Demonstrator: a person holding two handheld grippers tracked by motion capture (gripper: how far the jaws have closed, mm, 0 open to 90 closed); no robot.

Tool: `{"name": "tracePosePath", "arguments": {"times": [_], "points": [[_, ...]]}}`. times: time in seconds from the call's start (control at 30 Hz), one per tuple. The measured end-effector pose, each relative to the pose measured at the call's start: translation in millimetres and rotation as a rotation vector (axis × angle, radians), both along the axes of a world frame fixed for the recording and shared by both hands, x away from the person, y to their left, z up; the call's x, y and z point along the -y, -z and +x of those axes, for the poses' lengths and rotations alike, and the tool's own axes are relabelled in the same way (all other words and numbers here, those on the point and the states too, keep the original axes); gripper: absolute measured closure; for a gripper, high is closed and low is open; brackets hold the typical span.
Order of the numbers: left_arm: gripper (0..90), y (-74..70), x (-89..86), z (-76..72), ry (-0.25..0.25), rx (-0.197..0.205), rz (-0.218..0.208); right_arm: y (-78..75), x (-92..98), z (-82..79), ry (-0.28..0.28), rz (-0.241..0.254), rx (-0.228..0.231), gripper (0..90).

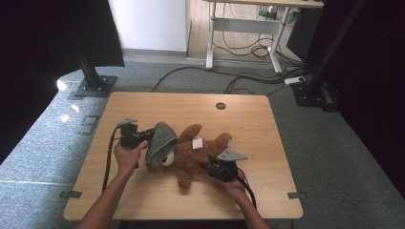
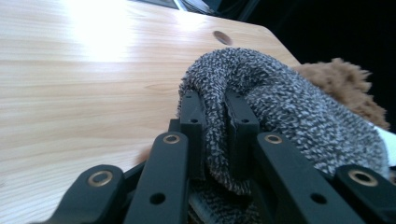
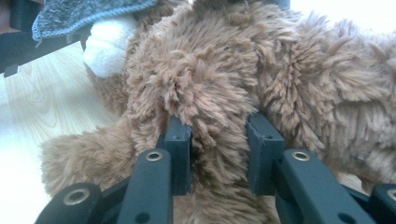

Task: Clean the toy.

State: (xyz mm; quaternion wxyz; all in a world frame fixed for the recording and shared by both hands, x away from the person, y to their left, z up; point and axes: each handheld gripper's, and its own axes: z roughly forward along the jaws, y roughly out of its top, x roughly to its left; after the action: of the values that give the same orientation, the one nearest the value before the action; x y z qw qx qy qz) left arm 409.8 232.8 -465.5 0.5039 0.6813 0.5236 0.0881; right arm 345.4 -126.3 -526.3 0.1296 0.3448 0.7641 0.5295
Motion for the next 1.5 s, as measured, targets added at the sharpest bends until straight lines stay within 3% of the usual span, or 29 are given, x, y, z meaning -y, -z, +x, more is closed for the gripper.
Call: {"name": "tracePosePath", "arguments": {"times": [0.27,0.33,0.43,0.53,0.7,0.97,1.23,1.37,1.43,1.5], "points": [[79.5,12.3,-31.9,-4.2,-0.061,-0.04,0.008,0.4,0.3,-0.4,0.003,0.006,-0.005,67.2],[79.6,14.6,-40.1,-6.3,-0.059,-0.042,-0.033,0.7,0.6,-0.2,0.002,0.01,-0.006,67.2],[79.7,9.9,-40.9,-12.9,0.0,0.005,-0.129,1.3,1.1,0.6,-0.001,0.019,-0.01,67.2],[80.0,0.1,-23.1,-17.6,0.057,0.031,-0.17,1.8,1.8,2.0,-0.004,0.025,-0.016,67.2],[80.5,-9.6,18.4,-15.5,0.162,0.053,-0.152,2.1,2.0,2.4,0.0,0.029,-0.018,67.2],[80.7,-17.1,63.7,-8.6,0.251,0.054,-0.185,2.2,2.2,2.7,0.0,0.032,-0.019,67.2],[80.6,-20.3,119.8,-5.1,0.353,0.052,-0.112,2.1,1.4,1.3,0.003,0.024,-0.012,67.0],[80.3,-17.2,136.1,-0.9,0.34,0.078,-0.049,2.3,1.6,1.0,0.003,0.024,-0.01,66.9],[80.3,-12.4,140.8,4.5,0.328,0.055,-0.041,2.4,1.4,0.2,0.006,0.022,-0.006,66.9],[80.3,-9.1,143.3,6.7,0.314,0.047,0.006,2.9,1.0,-1.1,0.008,0.021,-0.004,66.8]]}}
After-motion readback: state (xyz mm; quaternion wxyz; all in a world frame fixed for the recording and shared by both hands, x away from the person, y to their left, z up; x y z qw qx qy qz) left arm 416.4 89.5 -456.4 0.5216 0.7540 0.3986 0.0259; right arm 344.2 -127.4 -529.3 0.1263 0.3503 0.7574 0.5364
